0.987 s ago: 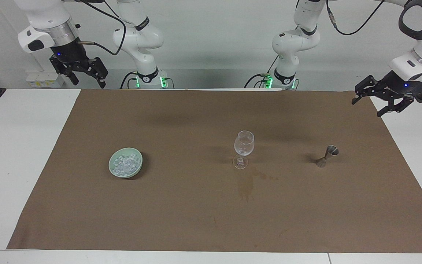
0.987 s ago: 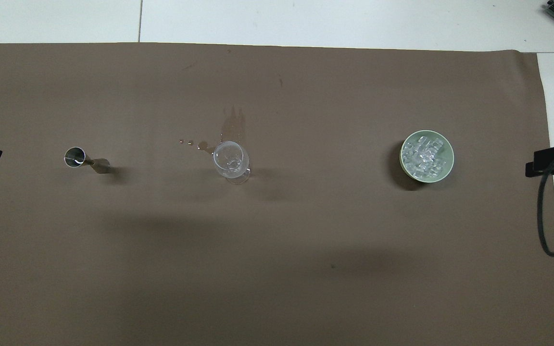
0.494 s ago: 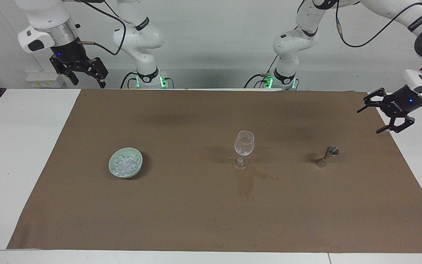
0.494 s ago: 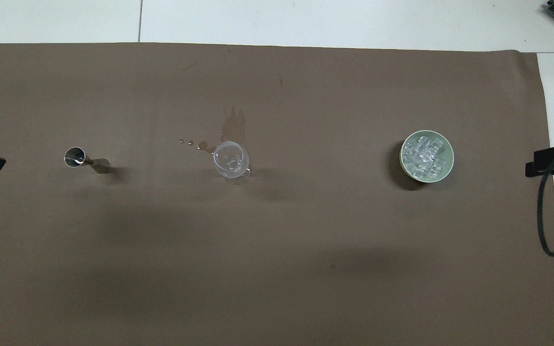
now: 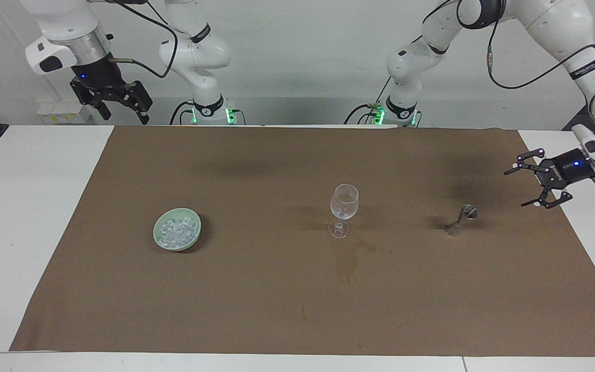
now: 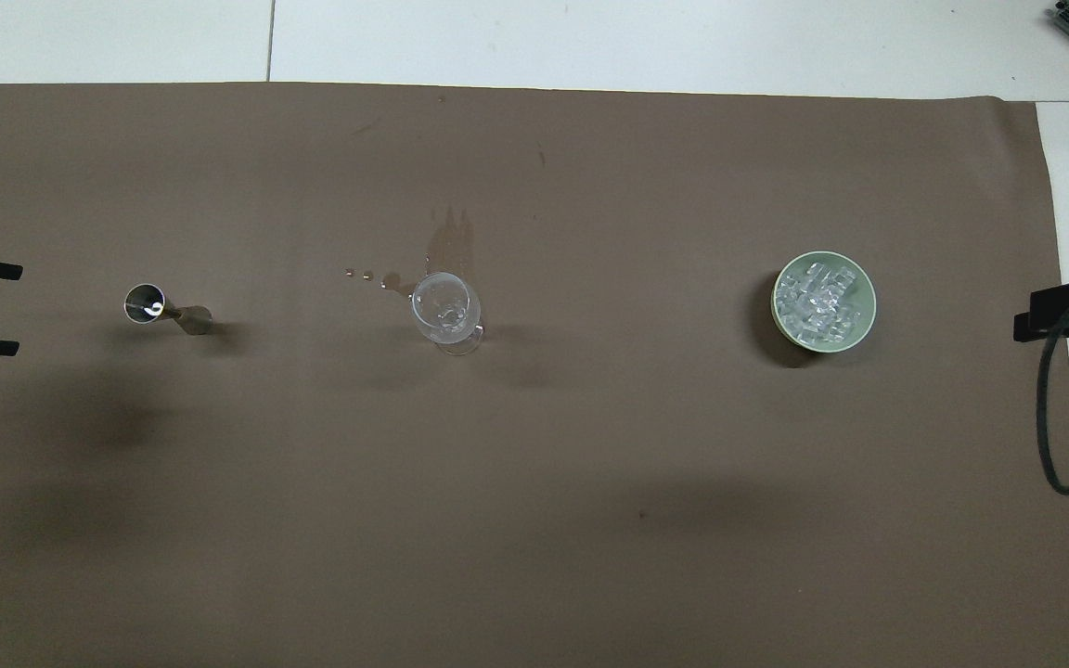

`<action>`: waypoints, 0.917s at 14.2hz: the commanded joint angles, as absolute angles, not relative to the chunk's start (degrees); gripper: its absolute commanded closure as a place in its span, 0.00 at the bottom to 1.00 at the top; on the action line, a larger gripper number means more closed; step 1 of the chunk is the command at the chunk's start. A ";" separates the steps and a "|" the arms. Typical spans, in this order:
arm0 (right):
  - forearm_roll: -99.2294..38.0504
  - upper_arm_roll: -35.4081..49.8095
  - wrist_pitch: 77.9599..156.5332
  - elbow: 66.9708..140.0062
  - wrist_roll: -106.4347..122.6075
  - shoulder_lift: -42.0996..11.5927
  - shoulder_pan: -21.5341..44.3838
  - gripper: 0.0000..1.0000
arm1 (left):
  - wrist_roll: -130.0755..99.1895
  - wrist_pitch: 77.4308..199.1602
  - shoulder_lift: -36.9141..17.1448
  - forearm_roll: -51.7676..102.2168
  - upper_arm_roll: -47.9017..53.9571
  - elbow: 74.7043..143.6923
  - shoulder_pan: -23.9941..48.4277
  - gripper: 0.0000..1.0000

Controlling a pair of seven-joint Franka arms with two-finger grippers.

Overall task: Pour wine and add ice with both arms
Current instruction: 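Reach the left gripper to the metal shot cup and grasp it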

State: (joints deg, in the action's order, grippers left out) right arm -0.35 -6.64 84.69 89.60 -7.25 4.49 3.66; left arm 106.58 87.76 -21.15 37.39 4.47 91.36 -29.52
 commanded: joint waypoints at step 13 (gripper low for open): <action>-1.58 -6.77 84.73 90.70 -6.33 5.45 3.43 0.00 | 124.98 80.77 -39.10 57.03 7.47 92.46 -35.07 0.00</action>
State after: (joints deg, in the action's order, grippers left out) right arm -0.35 -6.64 84.69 89.60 -7.25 4.49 3.66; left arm 123.18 82.43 -37.92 54.70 6.12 92.23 -33.49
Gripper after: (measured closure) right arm 0.000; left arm 0.000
